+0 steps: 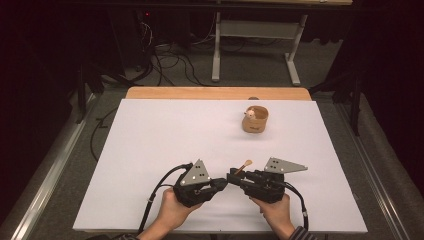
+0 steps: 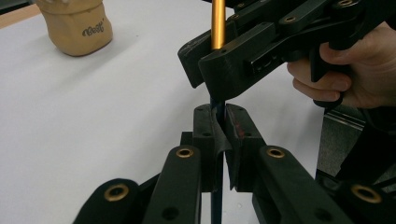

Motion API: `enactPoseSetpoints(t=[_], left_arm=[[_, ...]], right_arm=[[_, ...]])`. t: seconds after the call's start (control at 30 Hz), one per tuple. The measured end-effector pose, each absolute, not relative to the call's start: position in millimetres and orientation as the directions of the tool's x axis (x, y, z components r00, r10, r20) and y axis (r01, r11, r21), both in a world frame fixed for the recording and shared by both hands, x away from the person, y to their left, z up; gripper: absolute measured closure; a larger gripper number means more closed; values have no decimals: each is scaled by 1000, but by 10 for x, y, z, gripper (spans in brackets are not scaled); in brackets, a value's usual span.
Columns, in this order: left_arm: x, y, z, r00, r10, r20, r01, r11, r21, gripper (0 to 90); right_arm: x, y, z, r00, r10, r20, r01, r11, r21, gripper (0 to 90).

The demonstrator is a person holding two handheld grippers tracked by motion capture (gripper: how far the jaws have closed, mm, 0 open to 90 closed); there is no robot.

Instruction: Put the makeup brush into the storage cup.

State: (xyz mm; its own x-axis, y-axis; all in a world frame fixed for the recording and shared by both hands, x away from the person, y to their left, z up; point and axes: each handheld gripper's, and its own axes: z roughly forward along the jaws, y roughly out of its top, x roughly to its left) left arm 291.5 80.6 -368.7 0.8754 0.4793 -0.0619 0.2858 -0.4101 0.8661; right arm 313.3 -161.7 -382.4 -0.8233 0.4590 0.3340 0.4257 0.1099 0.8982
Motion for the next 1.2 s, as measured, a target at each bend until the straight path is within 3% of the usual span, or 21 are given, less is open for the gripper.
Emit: enactPoseSetpoints(t=[0.23,0.27,0.3,0.5,0.63,0.83,1.2], left_arm=[[2916,798,-3691,877,476,-63,285,-410,866,837],[2909,797,-3691,880,472,-54,275,-413,868,894],[2909,797,-3691,880,472,-54,275,-413,868,887],[2910,803,-3691,880,472,-55,274,-411,869,804],[2919,818,-3683,872,485,-67,290,-402,869,668],[2919,873,-3670,864,498,-76,294,-377,878,534],[2920,1061,-3617,844,526,-103,307,-317,898,451]], right_arm=[[3137,-1619,-3824,-828,442,345,430,105,897,781],[3133,-1625,-3817,-828,430,360,439,96,894,841],[3127,-1629,-3811,-830,429,357,434,95,896,848],[3107,-1651,-3771,-842,416,344,415,92,905,855],[3107,-1670,-3749,-841,433,324,405,109,908,855],[3095,-1683,-3729,-842,452,295,387,126,913,855],[3077,-1689,-3703,-846,465,263,367,148,918,855]])
